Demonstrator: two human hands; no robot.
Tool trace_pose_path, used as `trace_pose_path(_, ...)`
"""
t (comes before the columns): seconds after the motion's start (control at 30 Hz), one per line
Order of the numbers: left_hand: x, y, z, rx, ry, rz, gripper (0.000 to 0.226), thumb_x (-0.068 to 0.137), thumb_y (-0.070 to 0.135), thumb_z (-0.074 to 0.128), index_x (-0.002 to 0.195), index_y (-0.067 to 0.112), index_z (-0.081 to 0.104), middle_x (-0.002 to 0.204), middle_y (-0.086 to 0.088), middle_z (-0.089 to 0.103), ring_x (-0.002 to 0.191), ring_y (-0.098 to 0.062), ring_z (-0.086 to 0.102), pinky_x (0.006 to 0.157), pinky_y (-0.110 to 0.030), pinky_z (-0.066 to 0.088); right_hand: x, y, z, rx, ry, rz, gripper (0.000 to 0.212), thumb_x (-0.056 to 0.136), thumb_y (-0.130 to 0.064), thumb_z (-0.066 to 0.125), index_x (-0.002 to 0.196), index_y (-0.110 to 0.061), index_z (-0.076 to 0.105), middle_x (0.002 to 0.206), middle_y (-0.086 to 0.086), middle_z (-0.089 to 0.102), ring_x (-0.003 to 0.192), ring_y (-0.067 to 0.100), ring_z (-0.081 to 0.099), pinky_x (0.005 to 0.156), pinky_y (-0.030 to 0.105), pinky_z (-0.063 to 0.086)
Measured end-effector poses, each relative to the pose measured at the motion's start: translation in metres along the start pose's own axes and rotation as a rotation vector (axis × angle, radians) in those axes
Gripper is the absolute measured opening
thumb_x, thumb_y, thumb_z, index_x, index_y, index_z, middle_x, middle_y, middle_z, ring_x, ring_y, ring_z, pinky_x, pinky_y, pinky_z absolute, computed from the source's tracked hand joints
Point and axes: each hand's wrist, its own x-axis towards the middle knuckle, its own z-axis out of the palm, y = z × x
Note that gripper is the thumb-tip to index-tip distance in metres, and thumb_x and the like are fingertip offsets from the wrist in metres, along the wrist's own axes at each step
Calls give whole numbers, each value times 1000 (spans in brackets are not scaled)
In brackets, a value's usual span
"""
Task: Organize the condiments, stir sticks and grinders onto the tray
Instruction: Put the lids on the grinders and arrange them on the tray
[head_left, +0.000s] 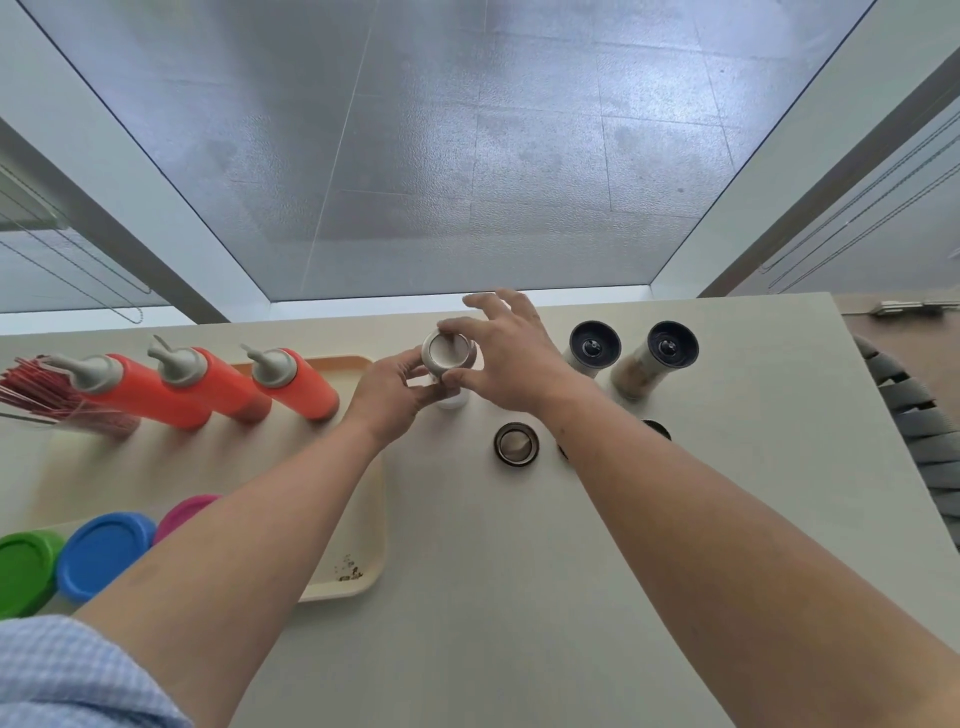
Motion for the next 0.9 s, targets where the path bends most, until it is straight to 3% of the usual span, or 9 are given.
trace_pose_path(0.07,-2,-2,3,-3,24,17,40,84,27,84,121,35,72,113,20,74,114,3,64,90,-17,49,-2,0,6,45,43,39,63,78,-59,75,135,-38,59,150,-4,42,145,31,20,121,47,22)
trace_pose_path(0.17,-6,-5,8,-14,75,37,38,85,21,82,121,31,73,107,14,76,104,4,66,79,-9,46,-1,-8,16,39,128,93,66,72,-64,77,120,-21,63,130,-1,53,135,28,31,116,41,29)
trace_pose_path(0.27,-5,-8,10,-13,73,39,33,85,22,81,116,33,74,103,11,76,103,-12,67,83,-24,53,-4,-18,29,26,225,158,68,72,-70,73,107,-13,57,113,2,56,125,29,39,112,40,33)
trace_pose_path(0.33,-4,-8,8,3,53,34,32,85,25,80,115,36,74,103,12,76,105,-17,67,89,-31,55,-4,-21,31,-35,219,154,72,74,-74,68,111,-12,57,117,4,56,128,30,38,114,43,30)
trace_pose_path(0.43,-5,-6,5,15,49,31,30,86,24,80,113,33,74,94,16,76,90,-3,67,81,-21,51,-4,-16,20,-77,96,90,80,77,-76,63,132,-19,56,145,7,45,142,35,25,122,50,16)
trace_pose_path(0.5,-5,-4,6,14,52,26,32,86,24,81,115,33,74,95,22,75,94,6,67,82,-17,49,-6,-11,14,-32,51,70,74,81,-72,62,142,-31,53,155,5,36,146,35,17,123,51,12)
trace_pose_path(0.6,-8,-5,9,0,73,22,37,85,29,82,120,34,72,103,18,74,102,2,66,90,-24,52,-9,-8,19,11,125,87,65,81,-71,64,134,-33,60,146,2,44,142,32,24,120,48,21)
trace_pose_path(0.77,-9,-5,10,24,70,21,30,85,24,80,110,39,73,100,14,76,104,-15,67,95,-36,55,-3,-19,27,-143,216,110,72,77,-76,62,114,-15,67,127,4,56,132,34,36,117,47,26)
trace_pose_path(0.9,-8,-1,6,67,58,6,28,84,18,81,87,42,67,79,28,70,81,6,63,73,-14,46,1,-22,11,-245,109,68,84,76,-85,53,120,-15,65,133,3,53,136,34,33,124,51,9)
